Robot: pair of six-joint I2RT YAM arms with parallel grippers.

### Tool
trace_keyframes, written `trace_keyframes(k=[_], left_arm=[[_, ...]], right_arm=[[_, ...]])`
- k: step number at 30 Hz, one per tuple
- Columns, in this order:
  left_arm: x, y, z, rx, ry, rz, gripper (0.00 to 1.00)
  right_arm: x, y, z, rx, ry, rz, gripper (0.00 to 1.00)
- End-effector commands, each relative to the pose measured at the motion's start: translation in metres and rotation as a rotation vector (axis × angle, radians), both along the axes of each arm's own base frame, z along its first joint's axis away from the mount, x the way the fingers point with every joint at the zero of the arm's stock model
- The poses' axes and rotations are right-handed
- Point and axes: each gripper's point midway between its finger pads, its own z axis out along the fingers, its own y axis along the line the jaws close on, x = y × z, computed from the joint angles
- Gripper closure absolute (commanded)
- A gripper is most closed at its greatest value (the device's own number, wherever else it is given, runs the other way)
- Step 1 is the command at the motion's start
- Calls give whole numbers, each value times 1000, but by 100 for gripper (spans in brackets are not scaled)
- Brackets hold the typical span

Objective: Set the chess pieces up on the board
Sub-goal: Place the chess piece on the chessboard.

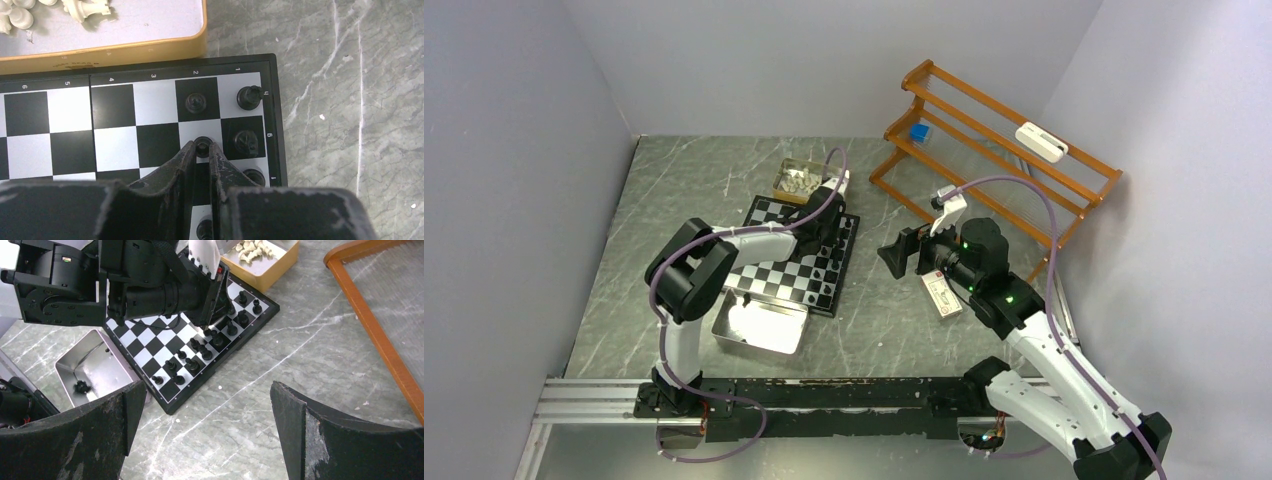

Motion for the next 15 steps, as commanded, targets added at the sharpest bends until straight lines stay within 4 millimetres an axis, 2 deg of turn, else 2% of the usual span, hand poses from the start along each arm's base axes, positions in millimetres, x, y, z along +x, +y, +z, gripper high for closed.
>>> trace_keyframes(k=[1,8,15], left_arm=[[12,-7,7,-7,-40,7,78],[12,-8,6,-9,-39,5,75],[14,-7,9,-1,-46,9,76]], right_arm=[[3,-3,7,-2,-29,-15,0],[3,-4,8,-4,-34,-17,0],[2,-5,9,-5,-40,-21,0]])
